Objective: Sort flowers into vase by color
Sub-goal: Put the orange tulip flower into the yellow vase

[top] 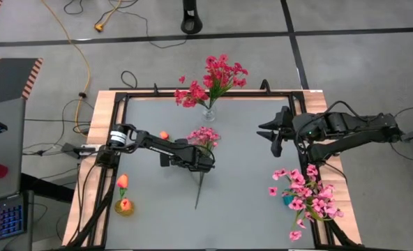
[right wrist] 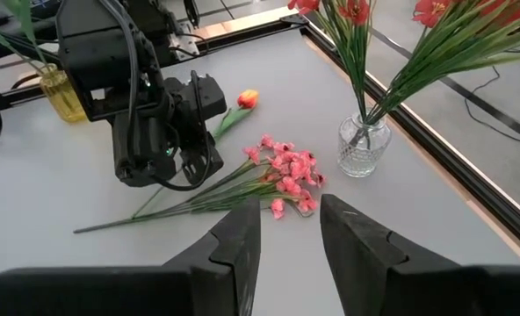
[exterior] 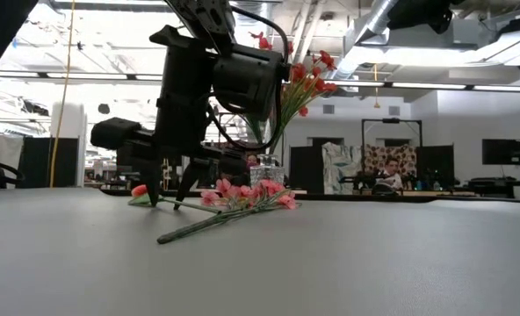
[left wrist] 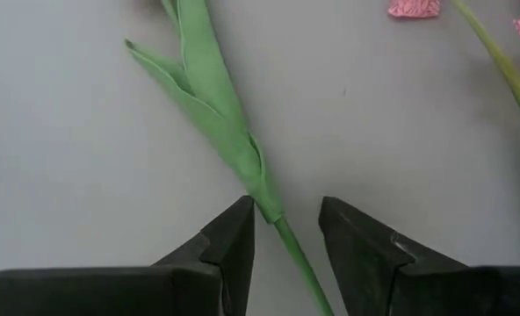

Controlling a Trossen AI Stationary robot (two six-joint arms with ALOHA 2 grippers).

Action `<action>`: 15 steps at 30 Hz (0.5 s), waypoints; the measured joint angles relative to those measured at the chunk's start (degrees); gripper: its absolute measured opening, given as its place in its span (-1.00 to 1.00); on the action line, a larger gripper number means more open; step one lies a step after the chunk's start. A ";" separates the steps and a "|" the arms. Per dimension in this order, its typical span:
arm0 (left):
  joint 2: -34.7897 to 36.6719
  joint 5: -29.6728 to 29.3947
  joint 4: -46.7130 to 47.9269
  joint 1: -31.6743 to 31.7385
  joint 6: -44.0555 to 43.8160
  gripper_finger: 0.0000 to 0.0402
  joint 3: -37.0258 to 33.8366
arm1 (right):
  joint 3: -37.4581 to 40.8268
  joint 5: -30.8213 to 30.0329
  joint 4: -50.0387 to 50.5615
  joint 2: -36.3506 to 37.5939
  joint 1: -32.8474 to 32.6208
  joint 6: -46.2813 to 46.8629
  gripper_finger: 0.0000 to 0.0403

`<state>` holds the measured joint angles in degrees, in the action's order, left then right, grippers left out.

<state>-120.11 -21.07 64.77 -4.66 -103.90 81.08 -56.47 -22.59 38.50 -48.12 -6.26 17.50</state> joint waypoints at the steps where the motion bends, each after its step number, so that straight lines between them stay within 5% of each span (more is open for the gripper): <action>1: 0.00 0.04 -0.06 0.04 -0.07 -0.39 0.00 | 0.00 0.00 0.00 0.00 0.00 0.02 -0.27; 10: -0.13 -1.28 -0.21 0.06 4.29 -0.94 -0.05 | 0.00 0.00 0.00 0.00 0.00 0.02 -0.27; 15: -0.15 -1.36 0.18 0.17 6.69 -0.98 -0.09 | 0.00 0.00 0.00 0.00 0.00 0.02 -0.27</action>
<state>-120.27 -22.44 64.95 -4.49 -97.21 80.99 -56.47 -22.59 38.50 -48.12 -6.26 17.52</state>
